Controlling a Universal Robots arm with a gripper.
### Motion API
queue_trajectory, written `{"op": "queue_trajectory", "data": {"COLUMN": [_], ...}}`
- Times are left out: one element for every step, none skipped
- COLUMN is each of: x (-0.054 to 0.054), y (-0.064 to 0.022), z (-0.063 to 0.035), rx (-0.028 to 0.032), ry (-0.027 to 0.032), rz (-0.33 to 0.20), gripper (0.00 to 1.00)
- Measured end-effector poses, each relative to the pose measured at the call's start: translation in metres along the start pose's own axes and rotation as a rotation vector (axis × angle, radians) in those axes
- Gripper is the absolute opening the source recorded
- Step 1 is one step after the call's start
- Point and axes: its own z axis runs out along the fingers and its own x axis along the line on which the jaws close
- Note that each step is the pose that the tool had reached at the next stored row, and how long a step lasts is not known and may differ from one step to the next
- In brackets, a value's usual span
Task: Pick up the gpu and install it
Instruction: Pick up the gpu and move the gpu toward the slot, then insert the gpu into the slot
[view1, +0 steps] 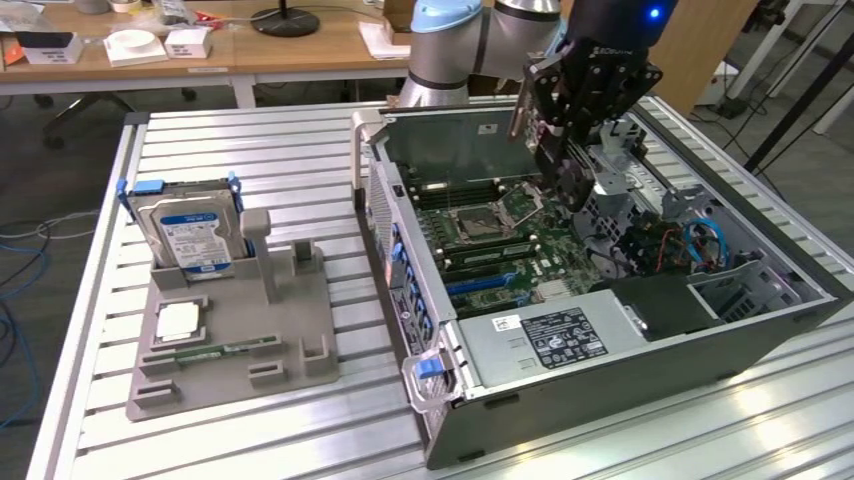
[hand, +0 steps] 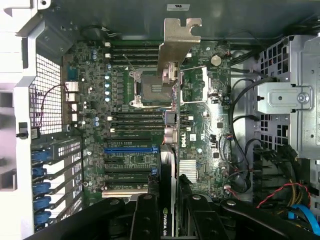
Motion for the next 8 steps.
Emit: {"op": "queue_trajectory", "data": {"x": [-0.0001, -0.0001, -0.0001, -0.0001, -0.0001, -0.0001, -0.0001, -0.0001], "y": [0.0000, 0.0000, 0.0000, 0.0000, 0.0000, 0.0000, 0.0000, 0.0000], "z": [0.0000, 0.0000, 0.0000, 0.0000, 0.0000, 0.0000, 0.0000, 0.0000], "rx": [0.0000, -0.0001, -0.0001, -0.0001, 0.0000, 0.0000, 0.0000, 0.0000], "ry": [0.0000, 0.0000, 0.0000, 0.0000, 0.0000, 0.0000, 0.0000, 0.0000], "rz": [0.000, 0.000, 0.000, 0.000, 0.000, 0.000, 0.000, 0.000], "gripper": [0.26, 0.26, 0.26, 0.26, 0.26, 0.26, 0.26, 0.26]}}
